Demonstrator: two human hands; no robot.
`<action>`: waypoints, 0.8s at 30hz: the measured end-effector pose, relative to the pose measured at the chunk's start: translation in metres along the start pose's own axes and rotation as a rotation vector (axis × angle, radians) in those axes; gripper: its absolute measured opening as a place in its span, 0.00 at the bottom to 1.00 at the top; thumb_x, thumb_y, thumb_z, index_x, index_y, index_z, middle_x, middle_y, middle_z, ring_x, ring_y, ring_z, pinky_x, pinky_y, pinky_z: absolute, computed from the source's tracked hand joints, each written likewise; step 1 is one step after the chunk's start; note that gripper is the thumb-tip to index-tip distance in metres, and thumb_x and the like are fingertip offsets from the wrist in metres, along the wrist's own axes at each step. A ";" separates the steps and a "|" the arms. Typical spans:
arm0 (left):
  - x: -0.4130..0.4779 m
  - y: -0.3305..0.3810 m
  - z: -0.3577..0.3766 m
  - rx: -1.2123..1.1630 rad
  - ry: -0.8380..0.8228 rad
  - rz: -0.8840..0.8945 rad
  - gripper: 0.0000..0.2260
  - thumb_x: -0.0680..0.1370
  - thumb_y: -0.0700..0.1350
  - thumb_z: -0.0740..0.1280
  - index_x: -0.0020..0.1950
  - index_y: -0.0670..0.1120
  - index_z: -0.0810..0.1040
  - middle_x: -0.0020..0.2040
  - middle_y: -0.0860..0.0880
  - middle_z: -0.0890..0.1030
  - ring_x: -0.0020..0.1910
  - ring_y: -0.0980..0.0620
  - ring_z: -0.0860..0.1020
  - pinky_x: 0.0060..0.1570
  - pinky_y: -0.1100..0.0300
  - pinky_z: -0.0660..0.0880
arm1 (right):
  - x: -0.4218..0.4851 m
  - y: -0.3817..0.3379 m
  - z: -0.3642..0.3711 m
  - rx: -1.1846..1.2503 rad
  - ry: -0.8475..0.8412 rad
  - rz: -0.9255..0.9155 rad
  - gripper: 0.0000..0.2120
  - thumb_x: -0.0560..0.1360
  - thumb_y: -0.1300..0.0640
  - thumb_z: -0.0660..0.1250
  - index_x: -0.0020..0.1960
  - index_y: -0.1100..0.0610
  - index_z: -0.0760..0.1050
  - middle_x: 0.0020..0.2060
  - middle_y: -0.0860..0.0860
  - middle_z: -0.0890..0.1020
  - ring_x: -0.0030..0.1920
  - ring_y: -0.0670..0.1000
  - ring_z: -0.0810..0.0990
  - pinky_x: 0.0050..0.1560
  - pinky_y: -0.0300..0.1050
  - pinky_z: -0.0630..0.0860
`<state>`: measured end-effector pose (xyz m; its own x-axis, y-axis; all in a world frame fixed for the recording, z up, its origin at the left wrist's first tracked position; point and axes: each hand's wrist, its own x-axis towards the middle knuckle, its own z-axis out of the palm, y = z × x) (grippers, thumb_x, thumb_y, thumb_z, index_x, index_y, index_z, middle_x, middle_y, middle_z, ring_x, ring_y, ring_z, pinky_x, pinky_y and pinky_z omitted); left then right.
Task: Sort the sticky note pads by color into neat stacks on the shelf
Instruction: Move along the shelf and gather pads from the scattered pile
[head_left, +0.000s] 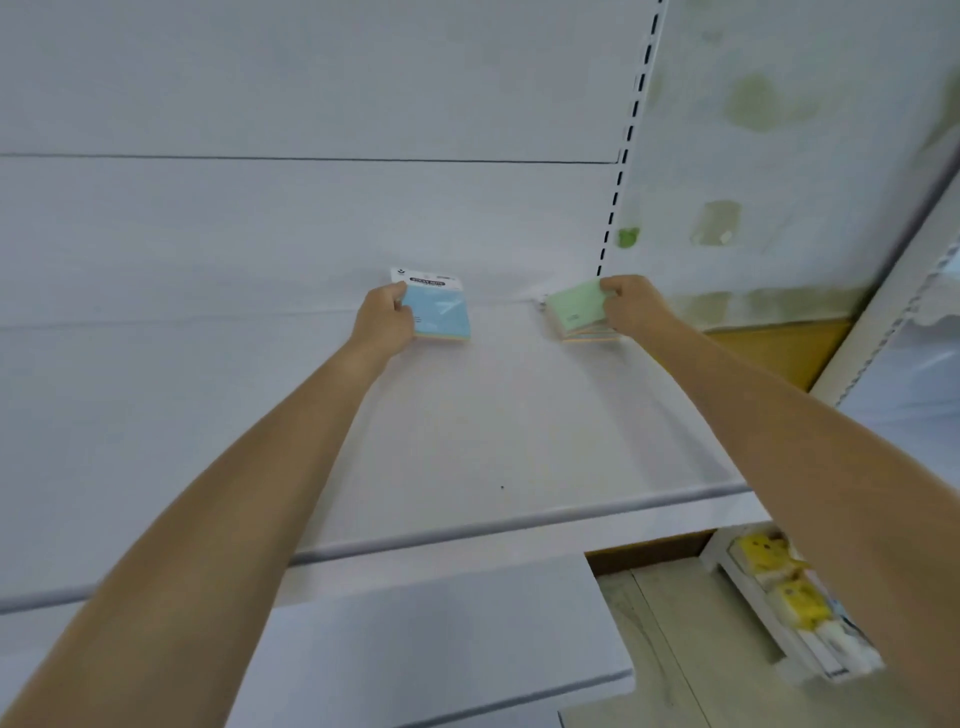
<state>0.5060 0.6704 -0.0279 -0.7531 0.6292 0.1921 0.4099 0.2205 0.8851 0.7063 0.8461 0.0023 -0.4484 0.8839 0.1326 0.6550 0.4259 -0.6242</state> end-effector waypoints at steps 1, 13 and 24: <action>0.003 -0.001 0.004 0.016 0.003 -0.016 0.19 0.74 0.31 0.53 0.31 0.53 0.62 0.45 0.43 0.70 0.45 0.49 0.70 0.45 0.55 0.70 | 0.002 0.003 0.002 -0.022 0.002 -0.015 0.19 0.75 0.68 0.55 0.65 0.64 0.71 0.64 0.63 0.75 0.64 0.62 0.73 0.60 0.47 0.71; -0.010 0.008 0.042 0.408 0.036 -0.003 0.17 0.78 0.40 0.54 0.64 0.39 0.72 0.63 0.33 0.71 0.63 0.39 0.71 0.60 0.52 0.69 | 0.005 0.029 0.023 -0.047 0.140 -0.124 0.16 0.78 0.62 0.50 0.59 0.61 0.73 0.63 0.62 0.71 0.64 0.62 0.66 0.65 0.51 0.63; -0.026 0.003 0.038 0.709 -0.134 0.122 0.21 0.78 0.52 0.59 0.70 0.47 0.67 0.72 0.46 0.67 0.70 0.44 0.65 0.68 0.50 0.65 | -0.007 0.032 0.023 -0.192 -0.075 -0.317 0.22 0.78 0.45 0.54 0.69 0.50 0.67 0.72 0.52 0.63 0.73 0.56 0.53 0.72 0.52 0.54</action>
<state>0.5461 0.6832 -0.0461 -0.6301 0.7557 0.1784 0.7557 0.5440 0.3646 0.7160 0.8492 -0.0360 -0.6860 0.6887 0.2348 0.5752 0.7109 -0.4046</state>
